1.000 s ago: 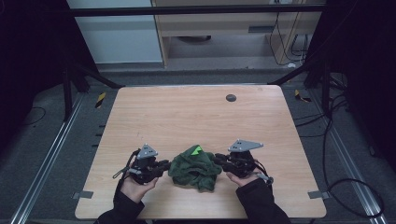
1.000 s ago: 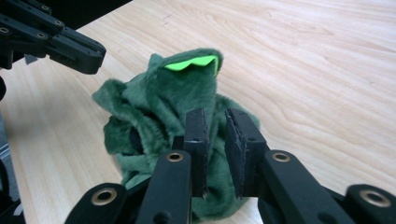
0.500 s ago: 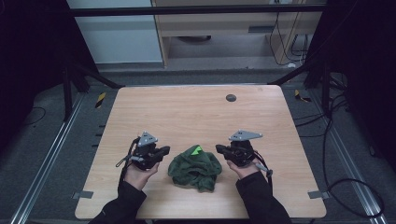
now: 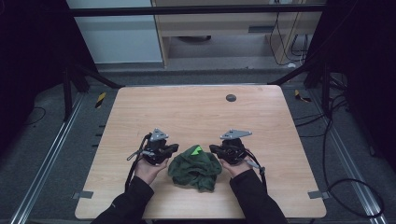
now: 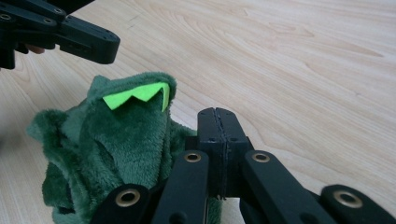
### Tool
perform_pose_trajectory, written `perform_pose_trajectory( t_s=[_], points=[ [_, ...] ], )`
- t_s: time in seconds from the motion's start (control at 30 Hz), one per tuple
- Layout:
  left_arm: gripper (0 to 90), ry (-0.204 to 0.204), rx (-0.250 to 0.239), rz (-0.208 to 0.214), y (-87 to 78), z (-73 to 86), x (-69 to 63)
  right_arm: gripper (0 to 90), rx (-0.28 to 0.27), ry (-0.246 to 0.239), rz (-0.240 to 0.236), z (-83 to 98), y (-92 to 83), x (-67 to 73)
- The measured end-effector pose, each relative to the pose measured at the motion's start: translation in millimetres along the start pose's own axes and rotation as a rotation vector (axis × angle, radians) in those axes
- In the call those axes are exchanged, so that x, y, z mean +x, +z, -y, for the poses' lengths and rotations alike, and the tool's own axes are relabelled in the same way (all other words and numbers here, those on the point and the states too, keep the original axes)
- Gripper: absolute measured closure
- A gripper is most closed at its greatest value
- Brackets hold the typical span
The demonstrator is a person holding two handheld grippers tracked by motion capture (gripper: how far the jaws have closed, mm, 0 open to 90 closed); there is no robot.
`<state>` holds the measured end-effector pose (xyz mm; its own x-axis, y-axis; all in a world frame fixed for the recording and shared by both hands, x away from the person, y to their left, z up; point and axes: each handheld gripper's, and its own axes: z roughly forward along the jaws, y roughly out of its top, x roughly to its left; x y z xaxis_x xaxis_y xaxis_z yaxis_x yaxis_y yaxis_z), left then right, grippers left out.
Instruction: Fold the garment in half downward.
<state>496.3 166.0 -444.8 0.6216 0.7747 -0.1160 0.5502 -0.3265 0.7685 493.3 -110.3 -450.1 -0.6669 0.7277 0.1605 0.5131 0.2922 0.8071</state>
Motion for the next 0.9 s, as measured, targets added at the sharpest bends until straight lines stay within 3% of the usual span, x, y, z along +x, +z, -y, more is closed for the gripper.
perform_pose_trajectory(
  t_s=[0.43,0.9],
  points=[
    [89.9,0.005,0.050,0.041,10.3,7.4,-4.0,89.9,0.055,-0.008,-0.012,8.7,12.5,6.6],
    [89.9,0.052,0.034,0.092,-11.4,13.6,-19.2,90.0,0.047,-0.034,-0.073,7.7,2.0,22.3]
  ],
)
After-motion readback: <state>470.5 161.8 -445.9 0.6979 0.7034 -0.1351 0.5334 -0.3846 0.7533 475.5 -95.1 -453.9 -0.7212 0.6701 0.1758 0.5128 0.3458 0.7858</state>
